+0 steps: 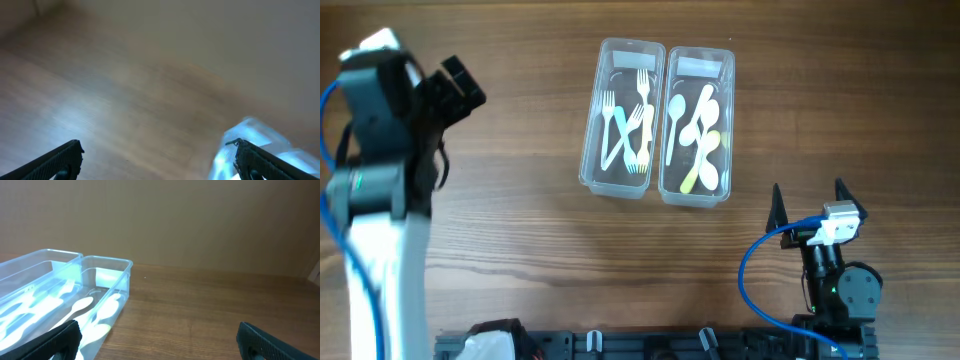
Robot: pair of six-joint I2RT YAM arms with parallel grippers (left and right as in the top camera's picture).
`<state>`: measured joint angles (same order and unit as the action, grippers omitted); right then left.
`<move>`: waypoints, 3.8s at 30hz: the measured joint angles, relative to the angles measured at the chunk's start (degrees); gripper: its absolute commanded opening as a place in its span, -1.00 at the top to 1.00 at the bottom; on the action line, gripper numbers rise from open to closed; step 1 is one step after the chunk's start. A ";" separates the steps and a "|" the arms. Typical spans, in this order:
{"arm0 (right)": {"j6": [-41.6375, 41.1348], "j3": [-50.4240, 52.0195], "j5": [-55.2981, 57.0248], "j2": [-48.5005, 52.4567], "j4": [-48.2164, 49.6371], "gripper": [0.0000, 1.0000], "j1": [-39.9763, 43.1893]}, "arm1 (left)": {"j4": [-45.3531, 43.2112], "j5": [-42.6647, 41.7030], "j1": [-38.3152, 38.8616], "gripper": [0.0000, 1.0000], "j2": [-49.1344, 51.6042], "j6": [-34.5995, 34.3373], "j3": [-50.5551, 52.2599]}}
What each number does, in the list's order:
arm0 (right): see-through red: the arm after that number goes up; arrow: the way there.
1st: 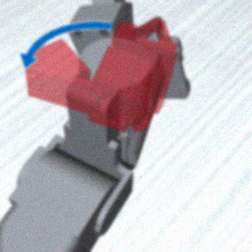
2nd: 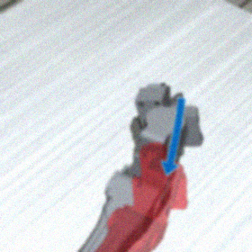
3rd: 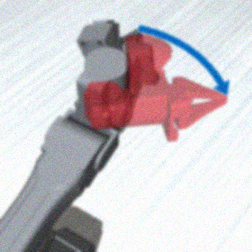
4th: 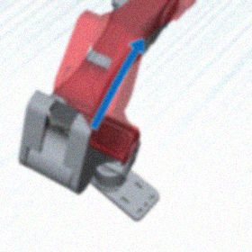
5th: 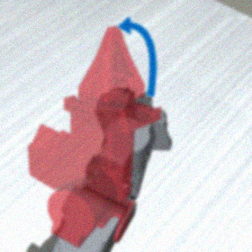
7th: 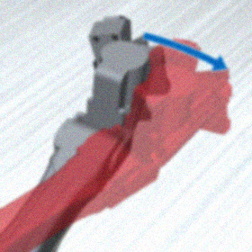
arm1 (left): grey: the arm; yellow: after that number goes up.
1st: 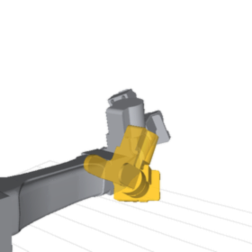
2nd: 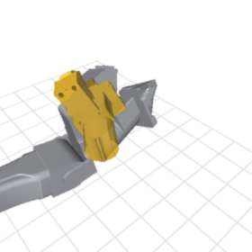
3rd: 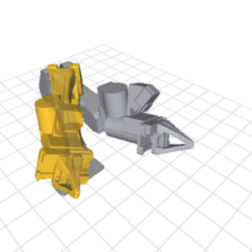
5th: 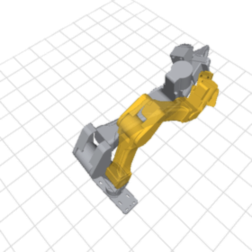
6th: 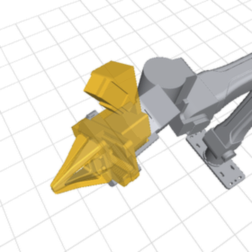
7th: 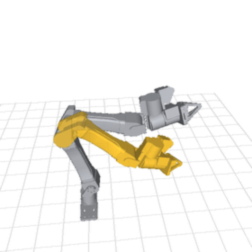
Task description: Pack container
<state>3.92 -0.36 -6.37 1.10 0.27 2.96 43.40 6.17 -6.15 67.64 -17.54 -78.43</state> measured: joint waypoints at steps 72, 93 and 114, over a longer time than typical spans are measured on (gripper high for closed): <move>0.00 0.00 0.02 -0.11 -0.04 -0.99 0.00 | -22.29 -5.70 3.48 -1.00 -66.79 -0.44 71.49; 0.00 0.00 0.02 -0.11 -0.04 -0.99 0.00 | -26.75 -9.35 3.48 -1.00 -66.82 27.58 72.50; 0.00 0.00 0.02 -0.11 -0.07 -0.99 0.00 | -26.75 -10.84 3.48 -1.00 -66.82 30.62 72.50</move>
<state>3.92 -0.36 -6.35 0.99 0.21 2.96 16.64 -4.67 -2.68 0.82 13.08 -5.93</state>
